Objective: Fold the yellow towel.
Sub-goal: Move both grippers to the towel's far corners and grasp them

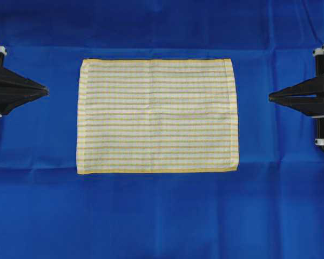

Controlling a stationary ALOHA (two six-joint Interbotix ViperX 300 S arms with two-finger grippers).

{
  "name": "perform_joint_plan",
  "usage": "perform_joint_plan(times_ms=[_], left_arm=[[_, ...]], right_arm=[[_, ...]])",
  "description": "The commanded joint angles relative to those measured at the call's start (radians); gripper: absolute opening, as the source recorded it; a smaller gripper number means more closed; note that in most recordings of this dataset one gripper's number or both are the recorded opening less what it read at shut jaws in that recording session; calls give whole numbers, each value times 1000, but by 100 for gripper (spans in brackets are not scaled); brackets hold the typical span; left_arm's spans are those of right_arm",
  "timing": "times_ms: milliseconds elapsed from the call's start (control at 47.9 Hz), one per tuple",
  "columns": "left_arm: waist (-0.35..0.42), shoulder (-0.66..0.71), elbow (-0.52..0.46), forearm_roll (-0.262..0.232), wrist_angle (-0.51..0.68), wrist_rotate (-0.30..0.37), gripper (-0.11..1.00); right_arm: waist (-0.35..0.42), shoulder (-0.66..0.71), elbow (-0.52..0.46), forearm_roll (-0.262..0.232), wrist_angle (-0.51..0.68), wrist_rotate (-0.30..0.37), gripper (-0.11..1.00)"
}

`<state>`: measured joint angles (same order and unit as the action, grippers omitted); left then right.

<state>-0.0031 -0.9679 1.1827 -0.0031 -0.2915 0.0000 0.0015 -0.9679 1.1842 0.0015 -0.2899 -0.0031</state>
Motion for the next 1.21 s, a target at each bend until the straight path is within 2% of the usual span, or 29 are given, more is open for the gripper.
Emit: perform_joint_plan(times_ms=[0, 125, 250, 334, 459, 563, 626, 688, 730, 814, 897, 939, 1085, 1189], left_arm=[[3, 17, -25, -35, -6, 11, 0], [28, 34, -21, -40, -5, 11, 0], [112, 87, -17, -40, 3, 11, 0], [172, 144, -17, -41, 11, 3, 0], [238, 245, -21, -41, 15, 0, 0], [287, 336, -23, -43, 15, 0, 2], [313, 385, -21, -48, 9, -2, 12], [337, 439, -20, -49, 6, -3, 28], [350, 476, -21, -51, 3, -5, 41], [365, 552, -26, -52, -8, -5, 67], [376, 630, -32, -52, -31, -5, 86], [382, 661, -34, -52, -48, -5, 86], [402, 762, -34, -52, -104, -5, 79], [422, 807, -34, -52, -129, -5, 80]], right_arm=[[-12, 17, -29, 2, -8, 11, 0], [-64, 46, -48, 28, 20, 17, 0], [-140, 89, -58, 49, 66, 18, 0], [-195, 126, -60, 63, 80, 23, 0], [-290, 196, -54, 112, 91, 41, 0], [-350, 265, -61, 121, 115, 52, 1], [-373, 308, -66, 124, 127, 55, 2], [-394, 362, -72, 130, 133, 57, 12], [-403, 391, -74, 137, 130, 57, 23], [-423, 454, -78, 140, 129, 57, 50], [-445, 518, -80, 143, 120, 57, 73], [-457, 561, -78, 143, 109, 57, 76], [-477, 681, -84, 147, 64, 57, 64], [-489, 758, -95, 153, 37, 57, 64]])
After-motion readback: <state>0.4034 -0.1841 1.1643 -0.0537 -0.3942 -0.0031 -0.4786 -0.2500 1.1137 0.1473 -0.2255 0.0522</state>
